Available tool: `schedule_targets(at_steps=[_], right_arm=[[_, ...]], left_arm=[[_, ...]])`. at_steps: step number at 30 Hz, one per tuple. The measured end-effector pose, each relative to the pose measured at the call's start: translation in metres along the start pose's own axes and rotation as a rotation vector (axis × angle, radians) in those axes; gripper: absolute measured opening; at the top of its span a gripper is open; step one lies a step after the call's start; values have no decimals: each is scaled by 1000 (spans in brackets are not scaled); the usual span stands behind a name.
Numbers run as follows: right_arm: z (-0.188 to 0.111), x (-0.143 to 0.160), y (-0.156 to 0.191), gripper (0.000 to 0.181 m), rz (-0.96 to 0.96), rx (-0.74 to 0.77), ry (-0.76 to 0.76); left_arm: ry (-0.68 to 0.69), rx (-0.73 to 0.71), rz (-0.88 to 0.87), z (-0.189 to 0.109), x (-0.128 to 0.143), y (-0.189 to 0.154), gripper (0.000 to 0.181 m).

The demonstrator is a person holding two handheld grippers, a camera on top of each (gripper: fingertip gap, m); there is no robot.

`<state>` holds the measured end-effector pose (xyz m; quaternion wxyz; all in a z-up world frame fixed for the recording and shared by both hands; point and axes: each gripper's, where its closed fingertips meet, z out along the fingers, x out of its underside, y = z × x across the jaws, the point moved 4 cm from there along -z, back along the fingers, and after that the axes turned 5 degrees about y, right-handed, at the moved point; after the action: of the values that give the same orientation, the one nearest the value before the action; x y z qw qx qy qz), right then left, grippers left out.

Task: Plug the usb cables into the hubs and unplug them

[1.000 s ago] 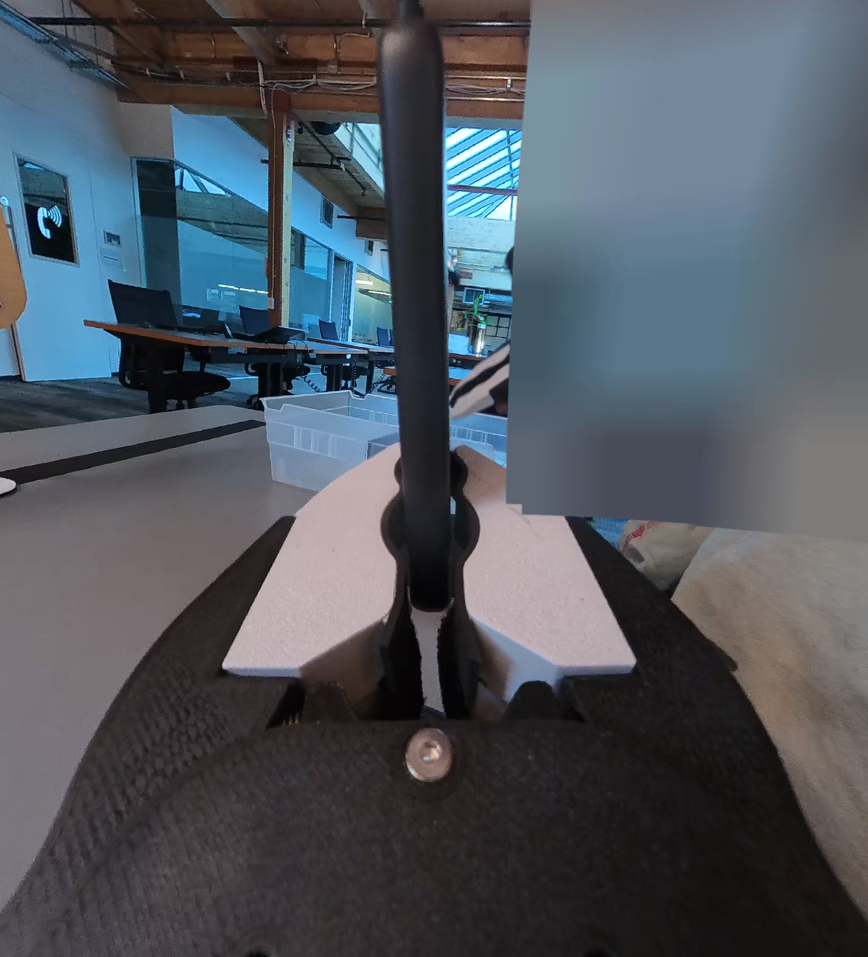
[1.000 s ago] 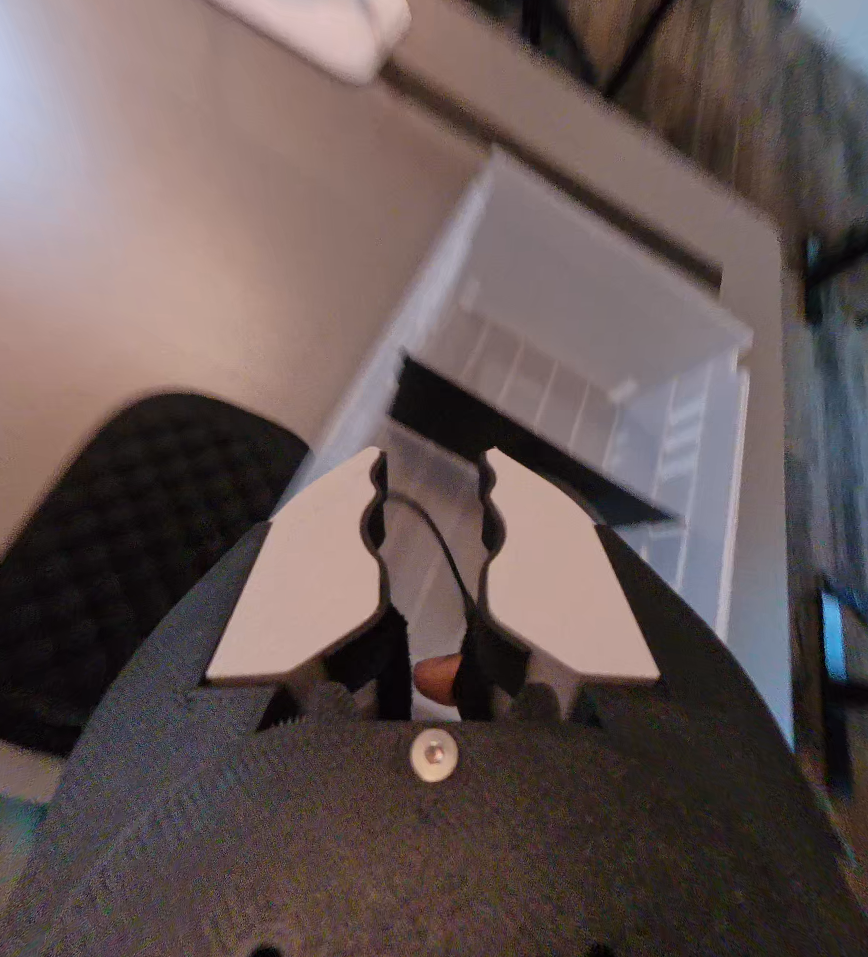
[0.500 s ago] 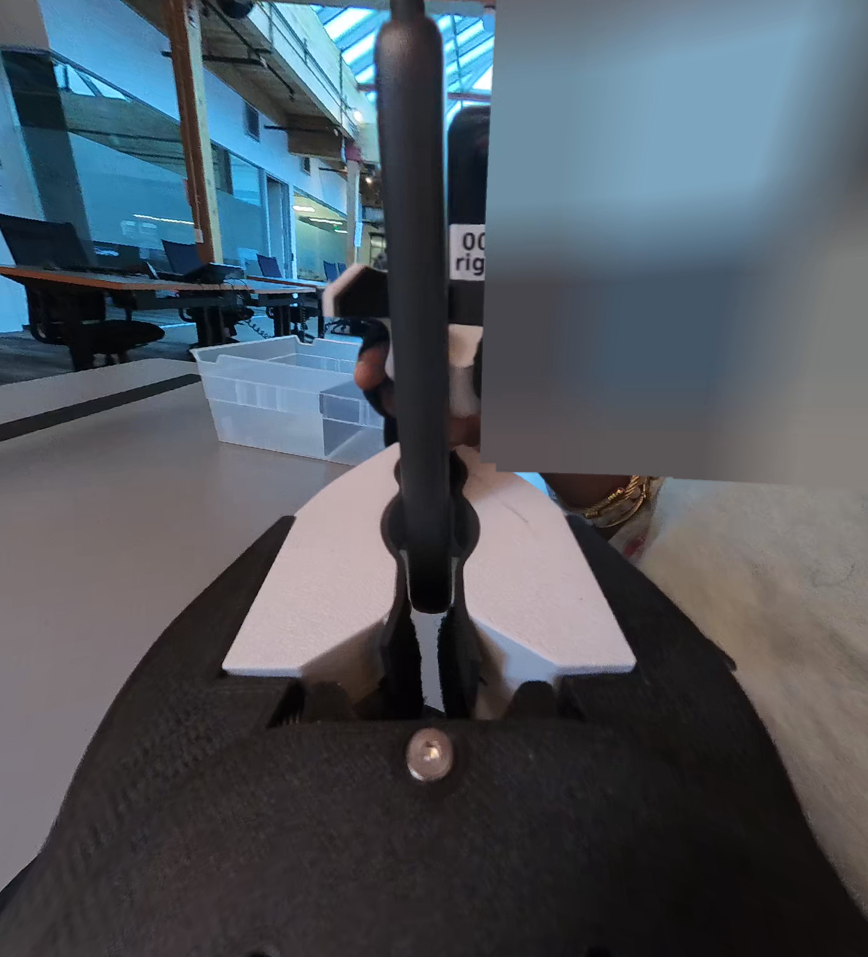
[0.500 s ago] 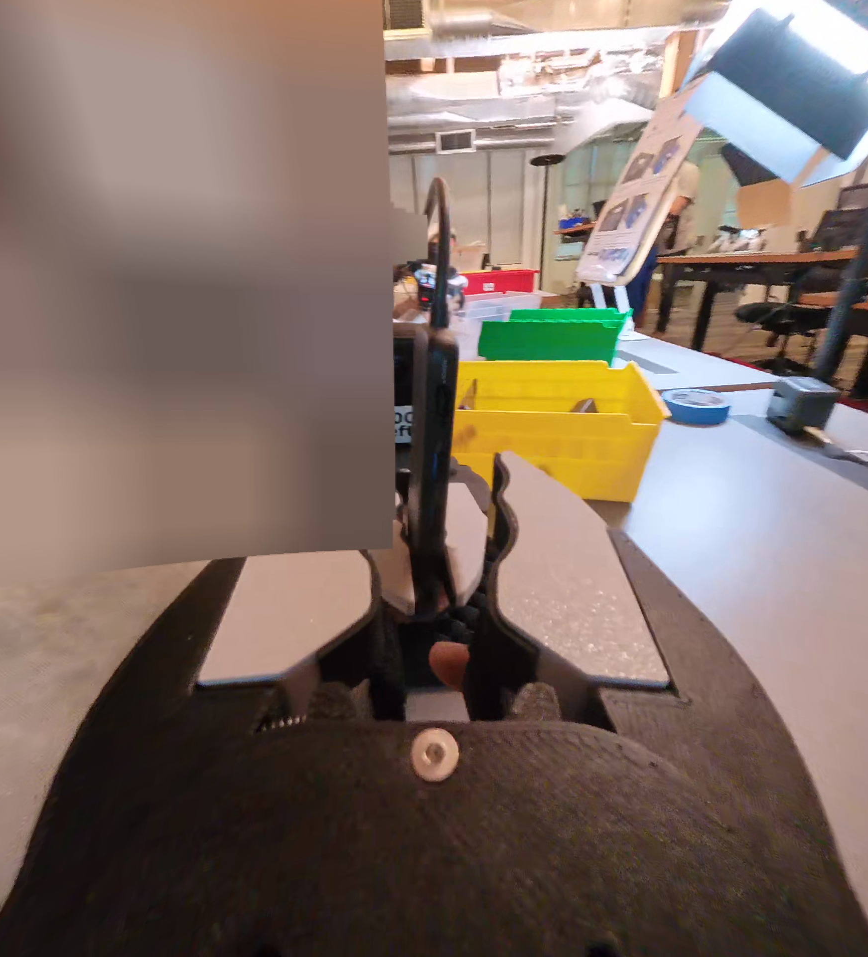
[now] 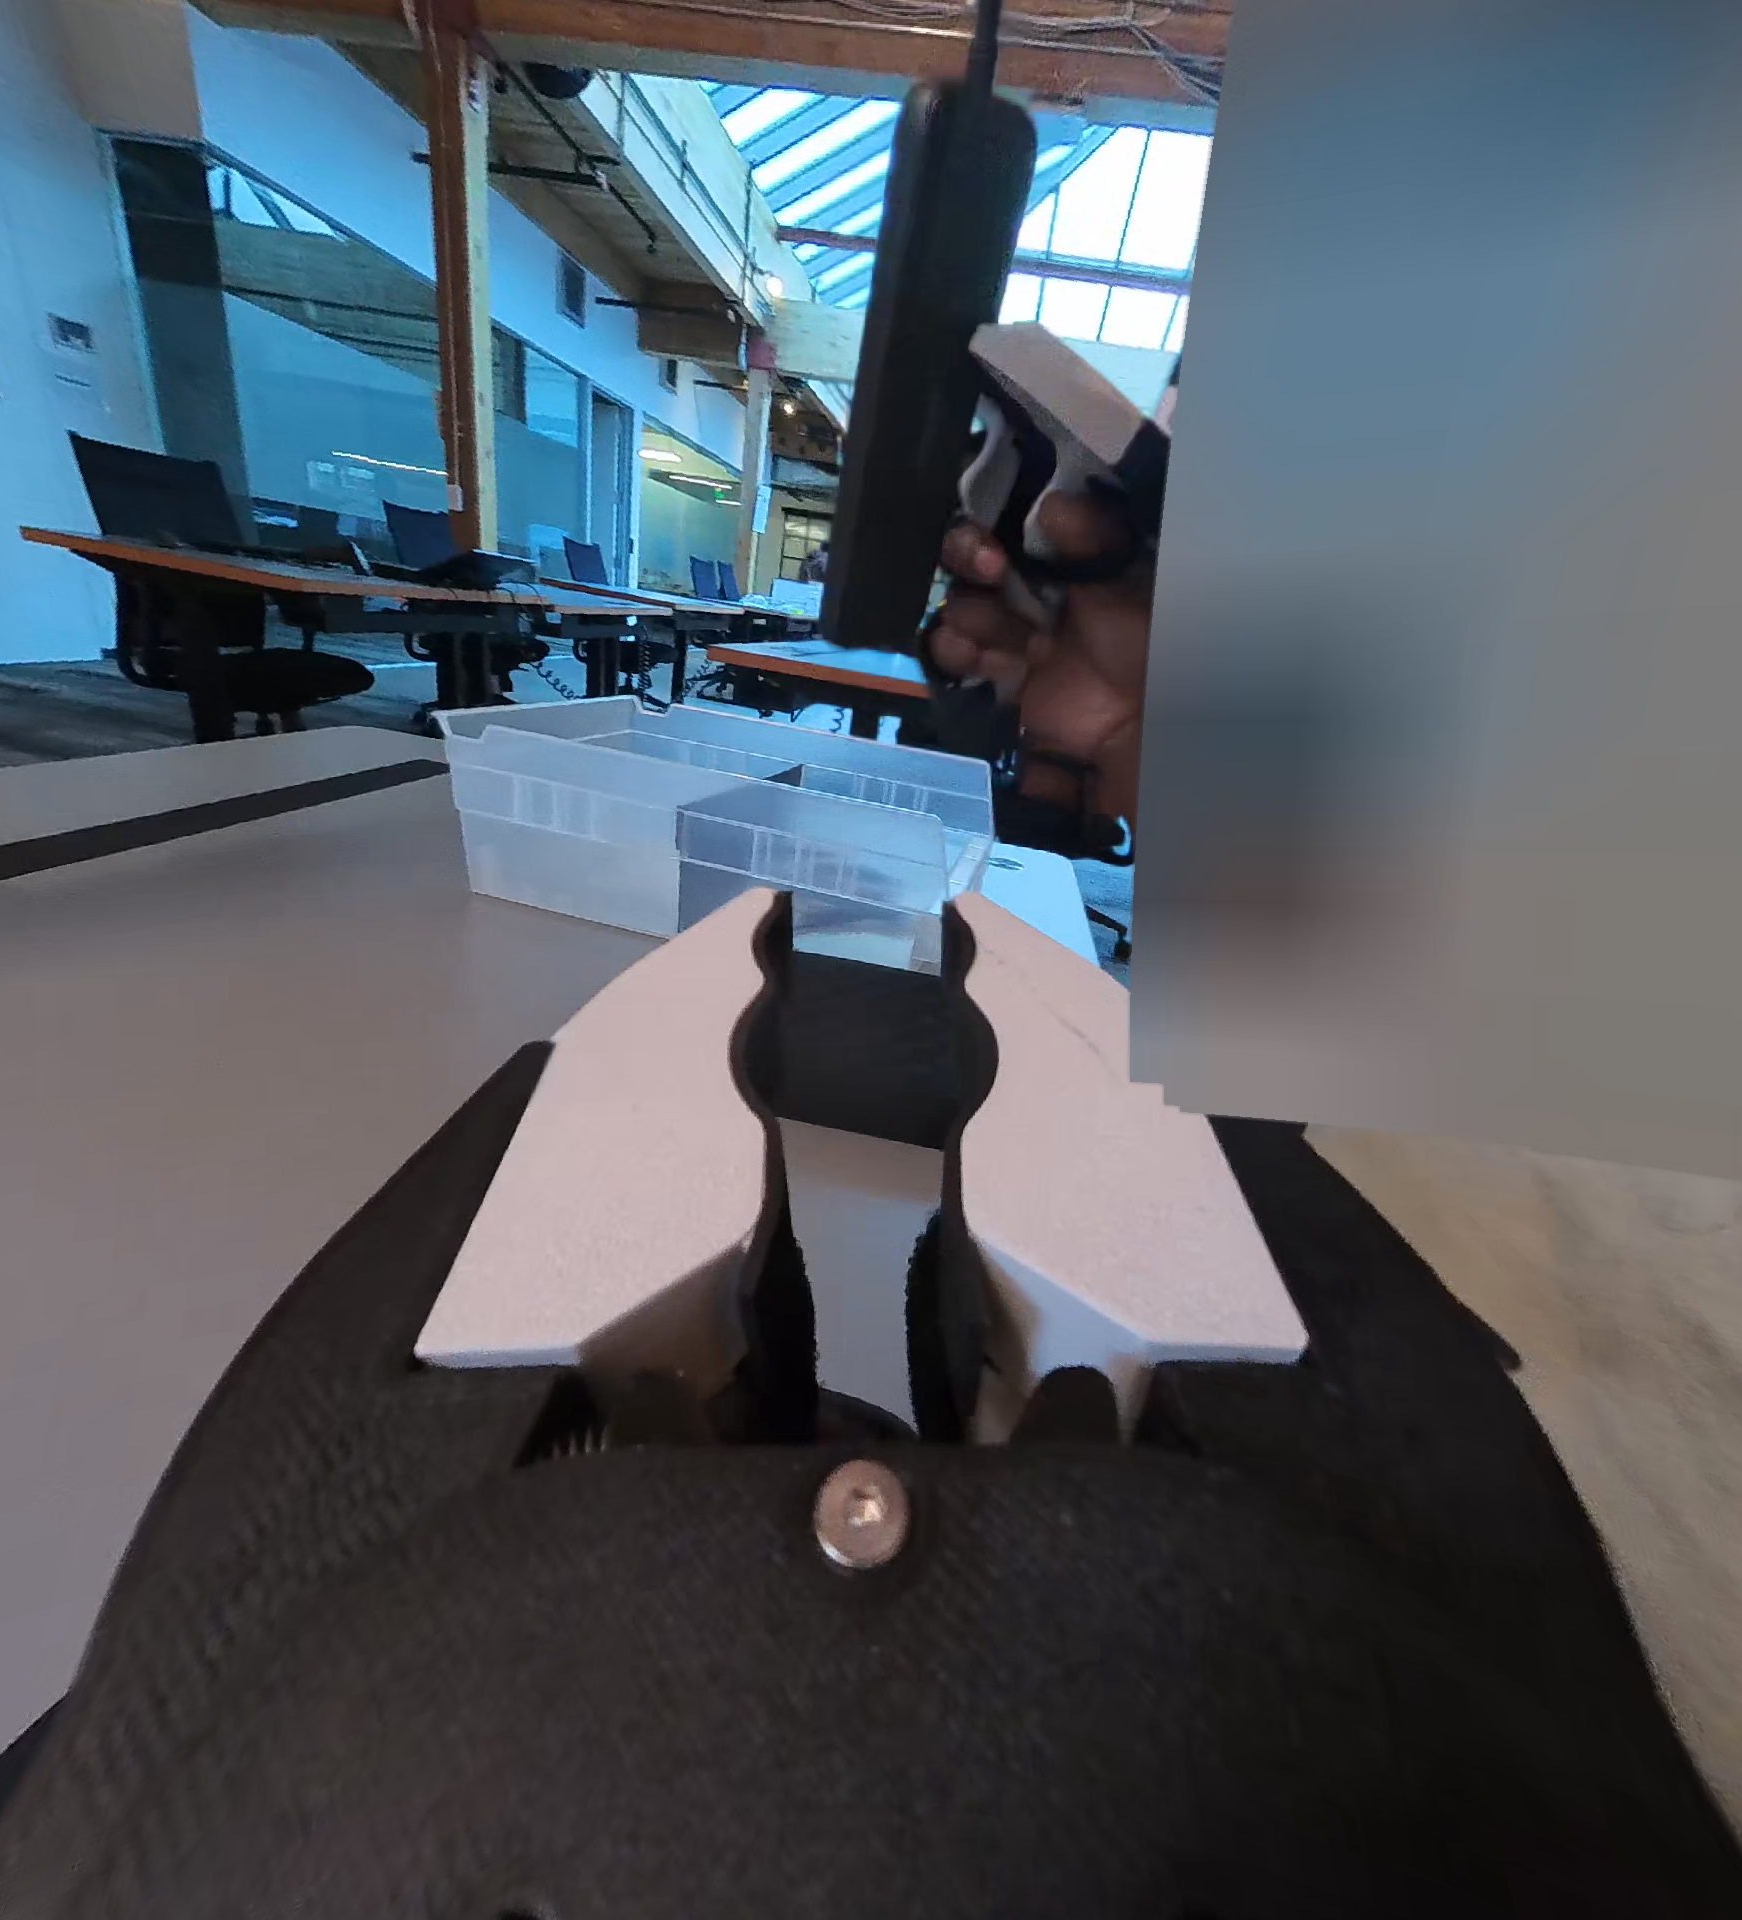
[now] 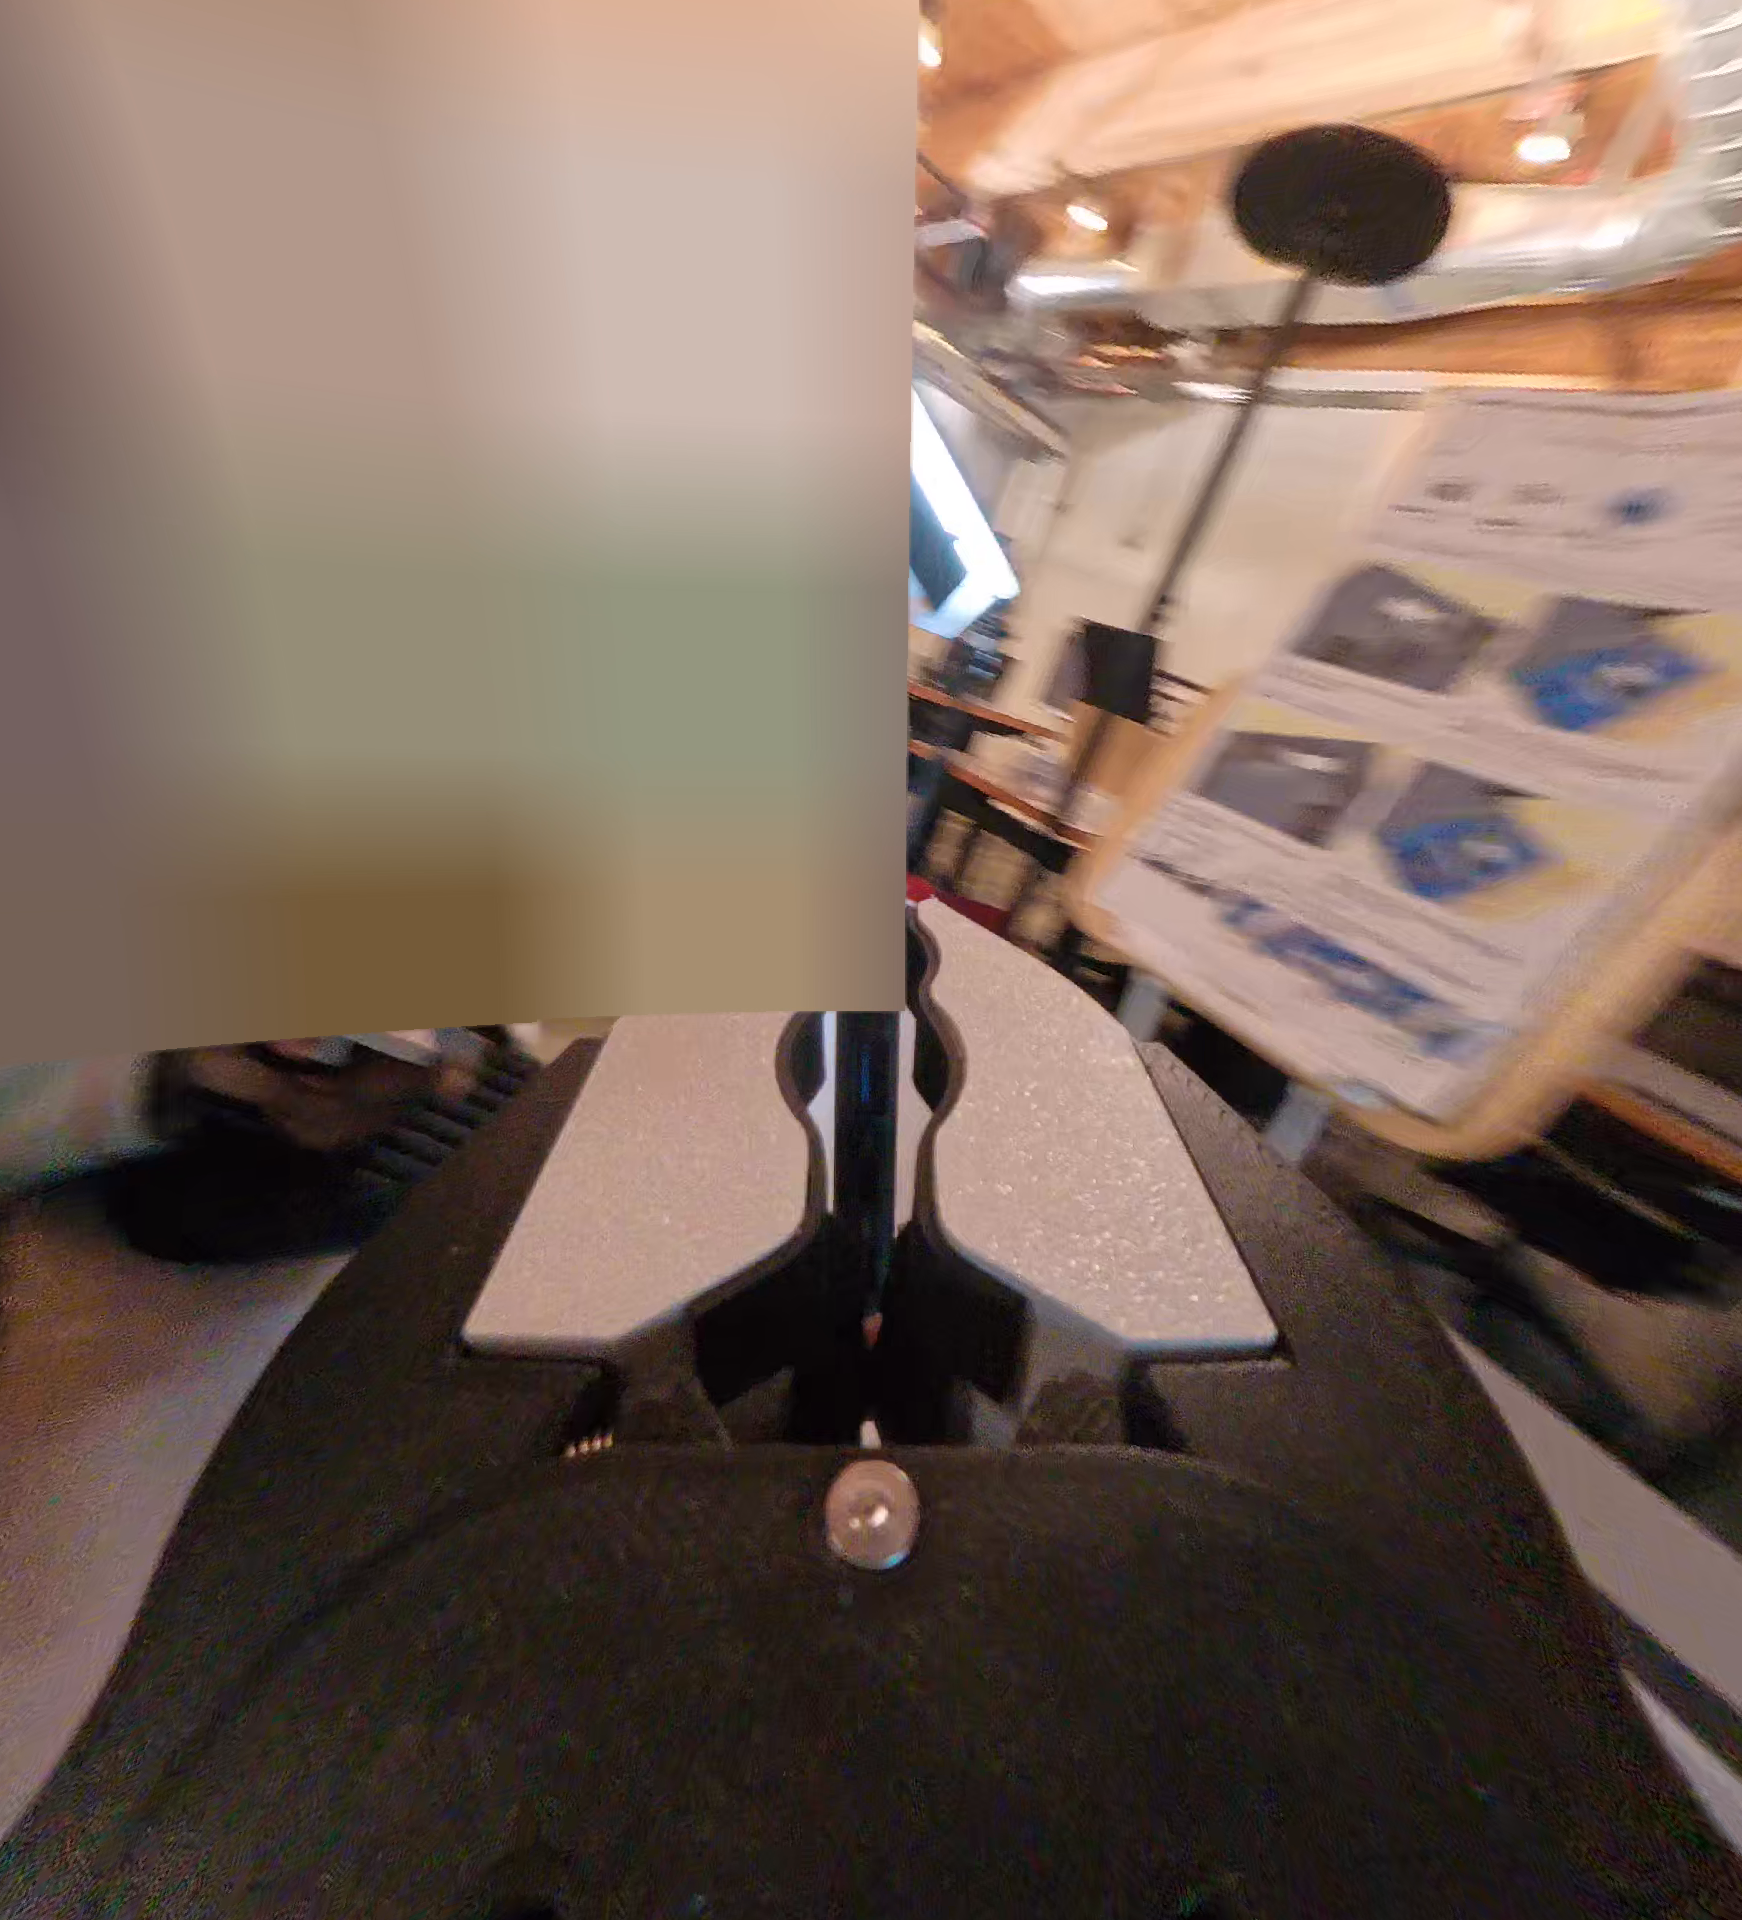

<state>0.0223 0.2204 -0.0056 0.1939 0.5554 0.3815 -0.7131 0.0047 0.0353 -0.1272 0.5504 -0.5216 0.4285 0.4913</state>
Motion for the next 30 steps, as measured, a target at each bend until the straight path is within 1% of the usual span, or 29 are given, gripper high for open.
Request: schedule_targets(at_steps=[2, 4, 6, 8, 10, 11, 13, 16, 19, 21, 23, 25, 28, 29, 30], right_arm=[[-33, -5, -31, 11, -111, 185, 124], [-66, -6, -61, 12, -229, 332, 327], [-96, -3, -88, 11, -329, 440, 562], [-118, 4, -111, 12, -382, 487, 813], [-134, 13, -130, 12, -406, 489, 1051], [-137, 18, -138, 12, -410, 465, 1145], [-137, 33, -148, 12, -403, 359, 1300], [-125, 66, -157, 12, -405, 150, 1487], [-105, 105, -167, 11, -407, -49, 1596], [-86, 134, -175, 12, -420, -160, 1575], [-73, 161, -178, 11, -355, -261, 1525], [-70, 187, -182, 12, -256, -296, 1523], [-77, 217, -183, 17, -130, -297, 1585], [-79, 223, -182, 27, -106, -283, 1595], [-80, 226, -181, 34, -91, -262, 1593]], left_arm=[[-6, -18, -12, 0, 0, 3, 27], [-14, -30, -24, -1, -1, 5, 27], [-24, -44, -33, -2, -2, 7, 27], [-33, -61, -41, -3, -3, 10, 27], [-42, -75, -41, -4, -3, 12, 27], [-45, -83, -39, -4, -4, 12, 27], [-48, -90, -36, -4, -4, 13, 26], [-48, -95, -27, -4, -4, 13, 26], [-49, -98, -22, -4, -4, 13, 26], [-50, -100, -22, -5, -4, 13, 26], [-51, -102, -22, -4, -4, 13, 26], [-49, -102, -25, -4, -4, 14, 27], [-48, -100, -26, -4, -4, 14, 27], [-48, -100, -26, -4, -4, 14, 26], [-48, -99, -25, -4, -4, 14, 26]])
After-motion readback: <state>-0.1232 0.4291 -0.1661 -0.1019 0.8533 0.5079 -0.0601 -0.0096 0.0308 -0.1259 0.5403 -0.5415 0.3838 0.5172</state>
